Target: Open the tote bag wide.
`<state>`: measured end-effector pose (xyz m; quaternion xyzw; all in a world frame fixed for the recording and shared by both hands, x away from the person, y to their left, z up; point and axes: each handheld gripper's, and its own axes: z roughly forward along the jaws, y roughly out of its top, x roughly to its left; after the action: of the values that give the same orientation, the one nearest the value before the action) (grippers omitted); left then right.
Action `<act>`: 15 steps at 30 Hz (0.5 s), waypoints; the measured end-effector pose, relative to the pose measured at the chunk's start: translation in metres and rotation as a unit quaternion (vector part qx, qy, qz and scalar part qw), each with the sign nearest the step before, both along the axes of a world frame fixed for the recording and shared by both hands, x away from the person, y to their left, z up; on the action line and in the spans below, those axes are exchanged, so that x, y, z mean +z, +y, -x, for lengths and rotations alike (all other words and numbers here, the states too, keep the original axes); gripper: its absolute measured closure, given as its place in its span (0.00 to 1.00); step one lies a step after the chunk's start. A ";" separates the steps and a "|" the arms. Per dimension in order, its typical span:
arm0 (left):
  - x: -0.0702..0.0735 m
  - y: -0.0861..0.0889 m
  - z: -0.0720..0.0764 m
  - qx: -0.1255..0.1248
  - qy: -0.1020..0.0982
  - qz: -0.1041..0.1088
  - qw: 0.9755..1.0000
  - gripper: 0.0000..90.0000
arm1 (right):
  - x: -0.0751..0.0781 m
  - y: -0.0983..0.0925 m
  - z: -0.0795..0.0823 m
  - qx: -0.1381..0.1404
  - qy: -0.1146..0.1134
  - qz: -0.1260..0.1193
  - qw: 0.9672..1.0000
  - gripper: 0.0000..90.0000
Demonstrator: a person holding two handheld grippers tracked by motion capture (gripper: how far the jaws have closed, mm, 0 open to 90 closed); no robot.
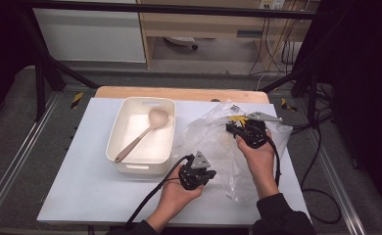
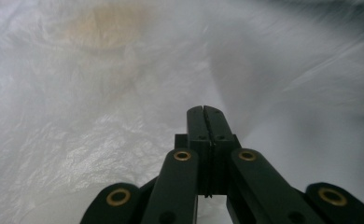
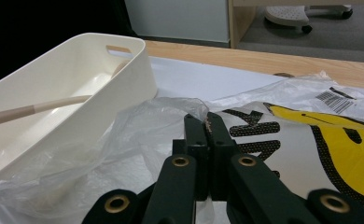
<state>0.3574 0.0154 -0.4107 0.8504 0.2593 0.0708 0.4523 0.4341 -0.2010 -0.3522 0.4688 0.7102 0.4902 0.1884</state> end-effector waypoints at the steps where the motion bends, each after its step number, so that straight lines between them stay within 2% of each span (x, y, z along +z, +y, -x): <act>1: 0.006 0.004 0.003 0.000 0.002 0.012 1.000 1.00 | -0.001 0.000 0.000 0.000 -0.002 0.001 1.000 1.00; 4: 0.022 0.016 0.009 0.008 -0.002 0.030 1.000 1.00 | -0.003 0.000 0.002 0.003 0.000 0.002 1.000 1.00; 6: 0.030 0.023 0.010 0.013 -0.002 0.035 0.999 1.00 | -0.003 -0.002 0.001 0.004 0.002 -0.001 1.000 1.00; 11: 0.050 0.037 0.012 0.023 -0.016 0.030 0.999 1.00 | -0.006 -0.001 0.001 0.008 0.006 0.001 1.000 1.00; 15: 0.059 0.045 0.011 0.047 -0.031 0.030 0.998 0.76 | -0.007 0.000 0.001 0.010 0.008 0.001 1.000 1.00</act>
<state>0.3459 0.0607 -0.3518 0.8209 0.2869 0.1101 0.4813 0.4326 -0.2007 -0.3590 0.4653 0.7171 0.4874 0.1782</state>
